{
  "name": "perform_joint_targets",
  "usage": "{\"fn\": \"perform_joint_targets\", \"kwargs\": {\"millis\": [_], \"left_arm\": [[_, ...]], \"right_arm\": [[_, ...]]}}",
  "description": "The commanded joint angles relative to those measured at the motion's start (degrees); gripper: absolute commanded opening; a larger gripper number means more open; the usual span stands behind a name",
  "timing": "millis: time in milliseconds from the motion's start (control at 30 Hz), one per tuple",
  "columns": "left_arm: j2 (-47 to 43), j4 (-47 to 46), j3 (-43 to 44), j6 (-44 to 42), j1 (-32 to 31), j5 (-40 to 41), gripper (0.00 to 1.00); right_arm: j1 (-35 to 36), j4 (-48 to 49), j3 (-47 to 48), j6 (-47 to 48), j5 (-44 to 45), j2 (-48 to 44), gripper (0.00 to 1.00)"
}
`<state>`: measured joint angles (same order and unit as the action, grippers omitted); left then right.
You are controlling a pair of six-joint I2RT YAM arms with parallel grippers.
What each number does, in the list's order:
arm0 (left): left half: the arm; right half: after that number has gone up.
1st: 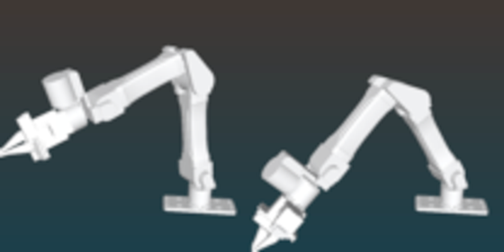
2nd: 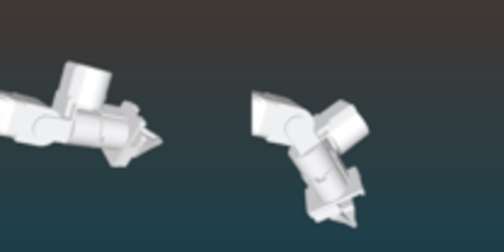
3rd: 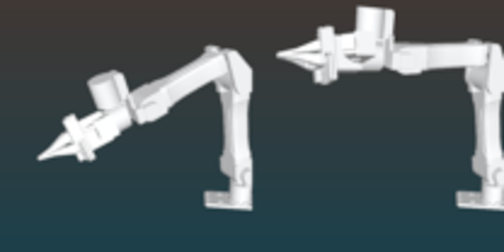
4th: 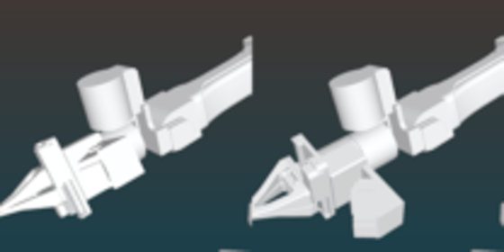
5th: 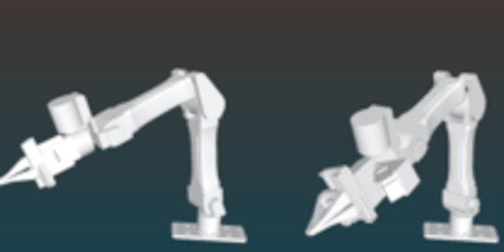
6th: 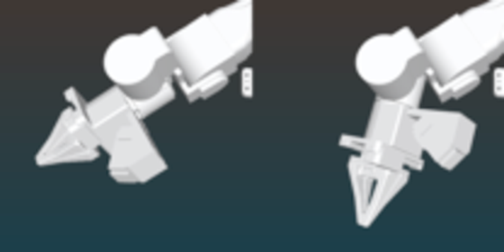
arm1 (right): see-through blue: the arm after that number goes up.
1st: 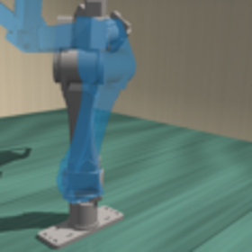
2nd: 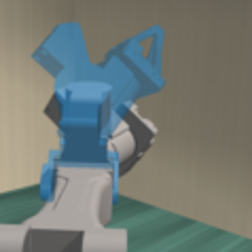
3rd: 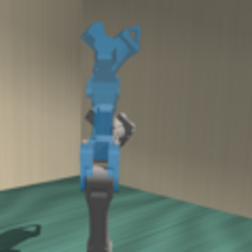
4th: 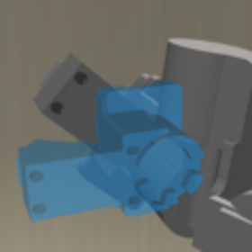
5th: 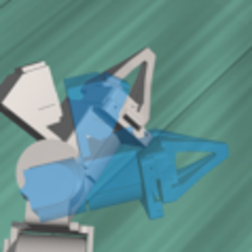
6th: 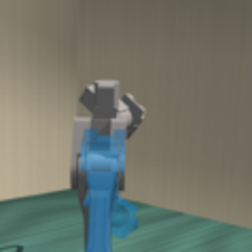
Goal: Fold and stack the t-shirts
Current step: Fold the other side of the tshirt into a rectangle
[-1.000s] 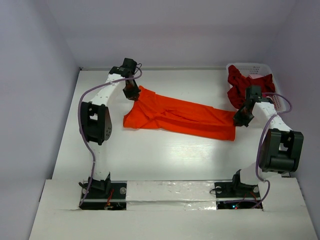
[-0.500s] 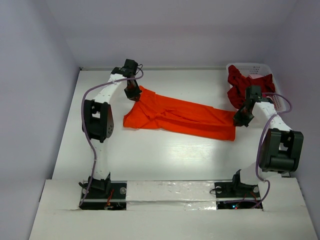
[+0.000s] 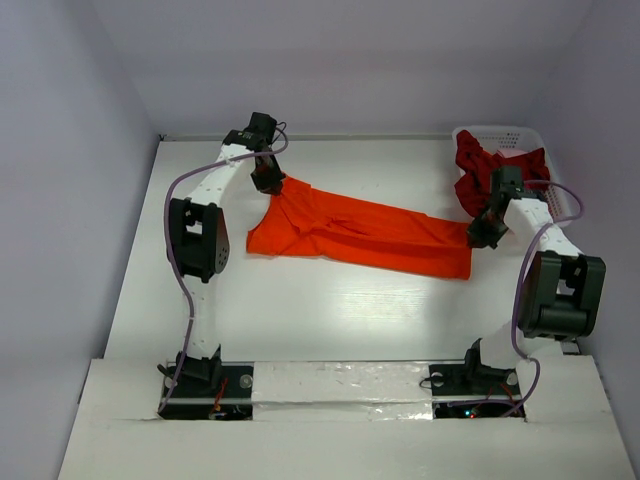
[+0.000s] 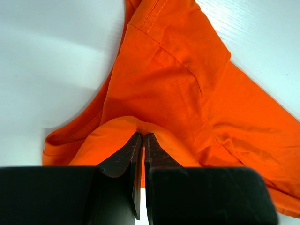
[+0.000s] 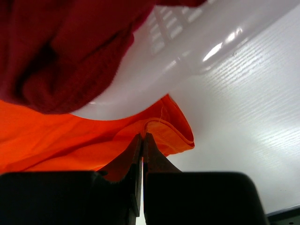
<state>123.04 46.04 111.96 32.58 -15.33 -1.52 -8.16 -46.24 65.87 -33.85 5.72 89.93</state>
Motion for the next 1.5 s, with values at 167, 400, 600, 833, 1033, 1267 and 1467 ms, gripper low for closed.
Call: {"fn": "perform_joint_targets", "kwargs": {"millis": [167,400,600,833,1033,1267,1467], "left_arm": [[-0.6,0.3,1.9,-1.1,0.7,-0.1,0.00],[-0.8,0.1,1.6,-1.1,0.7,0.0,0.00],[-0.8,-0.2,1.8,-1.0,1.3,-0.1,0.00],[-1.2,-1.8,0.0,-0.7,1.3,0.1,0.00],[-1.1,-3.2,-0.9,-0.1,1.3,-0.9,0.00],[-0.8,-3.5,-0.7,0.0,1.3,-1.3,0.00],[-0.5,-4.5,-1.2,1.3,1.8,-1.0,0.00]], "right_arm": [[0.3,0.4,3.7,-0.3,1.1,2.0,0.00],[0.3,1.5,3.3,0.2,-0.8,3.1,0.05],[0.3,1.8,3.0,0.3,-0.1,2.5,0.68],[0.3,1.2,4.4,0.9,2.4,1.7,0.80],[1.1,1.2,5.1,2.2,0.6,-0.5,0.75],[6.2,1.5,5.1,4.1,-3.0,-1.2,0.74],[12.8,0.6,6.1,5.0,-4.0,-0.5,0.67]]}}
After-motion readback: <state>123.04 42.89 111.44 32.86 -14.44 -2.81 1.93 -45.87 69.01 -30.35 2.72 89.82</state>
